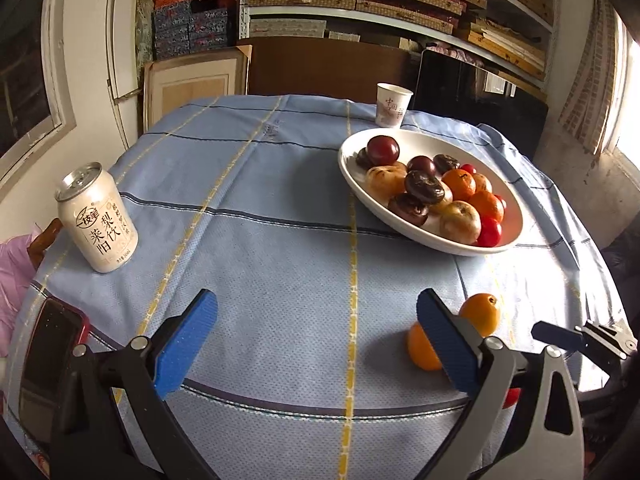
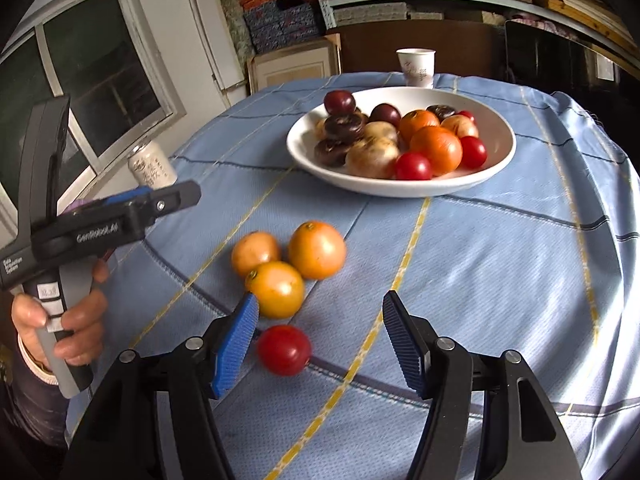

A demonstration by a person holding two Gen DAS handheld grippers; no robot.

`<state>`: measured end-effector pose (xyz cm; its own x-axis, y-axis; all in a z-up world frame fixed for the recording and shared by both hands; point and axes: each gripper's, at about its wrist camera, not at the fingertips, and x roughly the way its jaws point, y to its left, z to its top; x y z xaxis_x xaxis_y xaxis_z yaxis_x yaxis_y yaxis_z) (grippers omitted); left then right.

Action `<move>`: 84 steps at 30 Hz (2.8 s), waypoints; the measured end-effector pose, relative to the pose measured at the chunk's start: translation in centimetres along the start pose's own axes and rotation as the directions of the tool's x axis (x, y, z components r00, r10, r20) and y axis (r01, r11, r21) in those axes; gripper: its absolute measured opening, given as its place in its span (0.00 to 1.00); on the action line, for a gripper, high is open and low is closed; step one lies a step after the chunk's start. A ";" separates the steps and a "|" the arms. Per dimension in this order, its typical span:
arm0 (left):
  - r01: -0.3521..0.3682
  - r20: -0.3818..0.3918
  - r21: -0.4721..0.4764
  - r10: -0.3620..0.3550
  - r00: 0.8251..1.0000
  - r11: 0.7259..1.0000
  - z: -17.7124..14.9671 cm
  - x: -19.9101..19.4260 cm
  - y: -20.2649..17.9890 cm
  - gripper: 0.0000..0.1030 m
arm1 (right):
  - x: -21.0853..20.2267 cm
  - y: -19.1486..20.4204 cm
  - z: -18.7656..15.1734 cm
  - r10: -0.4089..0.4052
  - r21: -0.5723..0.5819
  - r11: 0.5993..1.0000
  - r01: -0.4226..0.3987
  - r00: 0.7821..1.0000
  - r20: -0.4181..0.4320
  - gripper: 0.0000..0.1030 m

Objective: Organize fruits
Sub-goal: 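Move both grippers back toward a red tomato and the oranges, then grasp the red tomato with the right gripper while the left gripper grasps an orange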

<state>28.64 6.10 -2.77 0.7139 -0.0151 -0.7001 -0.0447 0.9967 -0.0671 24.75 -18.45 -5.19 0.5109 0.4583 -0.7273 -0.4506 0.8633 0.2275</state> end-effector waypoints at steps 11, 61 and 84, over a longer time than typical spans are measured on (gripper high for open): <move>-0.003 -0.011 -0.011 0.003 1.000 1.000 0.0 0.2 0.4 0.95 | 0.6 2.0 -1.1 0.016 -0.096 0.995 -0.021 0.999 -0.051 0.63; -0.009 -0.026 -0.014 0.009 1.000 1.000 -0.3 0.4 0.8 0.95 | 1.0 2.1 -1.9 0.039 -0.086 0.995 -0.047 0.995 -0.090 0.30; 0.276 -0.163 0.120 -0.255 0.953 0.954 -1.5 3.0 -4.9 0.43 | -0.6 -0.5 -0.9 0.011 0.024 1.000 -0.011 1.000 0.000 0.31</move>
<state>29.98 1.02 -5.59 0.5777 -0.2817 -0.7661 0.2386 0.9558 -0.1716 23.96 -19.32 -5.44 0.5059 0.4679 -0.7246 -0.4389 0.8628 0.2508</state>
